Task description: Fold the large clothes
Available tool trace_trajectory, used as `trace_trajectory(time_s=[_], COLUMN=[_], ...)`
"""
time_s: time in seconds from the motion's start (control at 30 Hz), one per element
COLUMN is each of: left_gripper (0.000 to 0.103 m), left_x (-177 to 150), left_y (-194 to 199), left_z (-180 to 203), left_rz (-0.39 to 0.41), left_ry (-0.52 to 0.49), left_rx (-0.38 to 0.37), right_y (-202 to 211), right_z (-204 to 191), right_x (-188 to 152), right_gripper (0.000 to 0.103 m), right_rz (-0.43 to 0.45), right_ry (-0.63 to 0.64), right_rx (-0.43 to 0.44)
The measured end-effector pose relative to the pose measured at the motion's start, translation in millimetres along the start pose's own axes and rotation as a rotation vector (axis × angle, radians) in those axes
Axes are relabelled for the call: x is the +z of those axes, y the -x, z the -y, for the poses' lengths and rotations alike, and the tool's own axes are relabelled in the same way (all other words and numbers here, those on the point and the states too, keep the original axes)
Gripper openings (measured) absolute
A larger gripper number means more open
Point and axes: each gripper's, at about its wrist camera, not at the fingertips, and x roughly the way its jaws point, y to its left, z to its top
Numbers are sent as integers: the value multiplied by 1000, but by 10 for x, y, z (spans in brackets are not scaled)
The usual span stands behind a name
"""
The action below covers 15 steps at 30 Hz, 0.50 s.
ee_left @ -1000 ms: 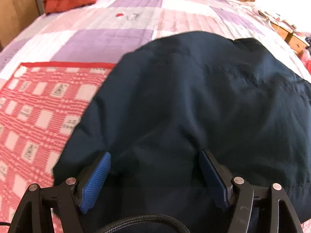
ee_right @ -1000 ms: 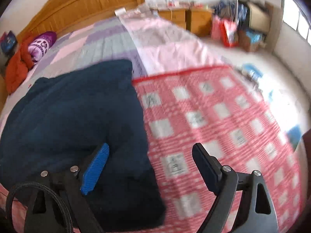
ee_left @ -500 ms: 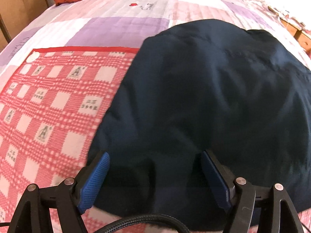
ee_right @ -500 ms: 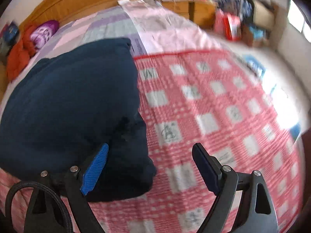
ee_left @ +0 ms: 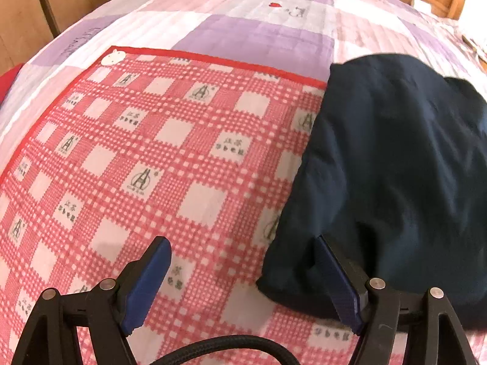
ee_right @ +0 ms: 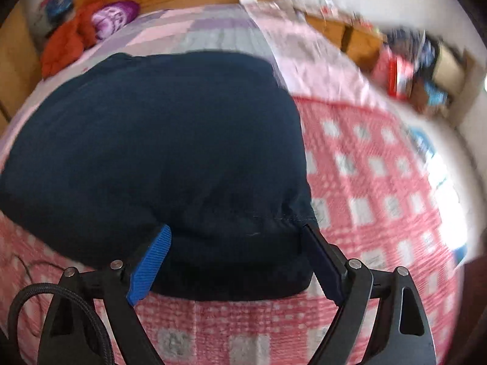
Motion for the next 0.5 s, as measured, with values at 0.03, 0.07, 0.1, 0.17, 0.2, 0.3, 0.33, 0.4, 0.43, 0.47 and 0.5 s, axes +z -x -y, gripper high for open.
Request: trace_trajectory(time_s=[0.03, 0.07, 0.1, 0.17, 0.2, 0.3, 0.33, 0.4, 0.43, 0.47, 0.5], left_gripper=[81, 81, 81, 81, 81, 81, 81, 81, 81, 80, 80], left_x=[25, 46, 80, 144, 160, 136, 88, 8, -11, 0, 31], left_y=[32, 55, 69, 21, -25, -313, -402, -415, -358, -270, -213], left_z=[47, 103, 182, 382, 452, 449, 382, 298, 294, 313, 343], left_rz=[14, 27, 42, 52, 51, -17, -48, -71, -55, -32, -19], left_ry=[1, -6, -19, -47, -56, -32, -7, 33, 27, 10, 1], left_rx=[-26, -42, -54, -64, -50, 11, 17, -1, 2, 1, -13], right_y=[50, 102, 162, 235, 233, 74, 37, -19, 13, 85, 159], right_z=[-4, -25, -50, -96, -109, 0, 58, 212, 257, 271, 250], right_x=[18, 40, 69, 138, 155, 184, 154, 114, 105, 106, 131], right_gripper=[89, 89, 89, 89, 89, 89, 89, 89, 89, 89, 89], right_rz=[11, 36, 66, 99, 98, 42, 30, 1, 5, 30, 62], right_ry=[-4, 6, 26, 56, 63, 33, 13, -52, -72, -70, -44], right_rx=[-6, -9, -4, -3, -9, -6, 1, 0, -2, -17, -33])
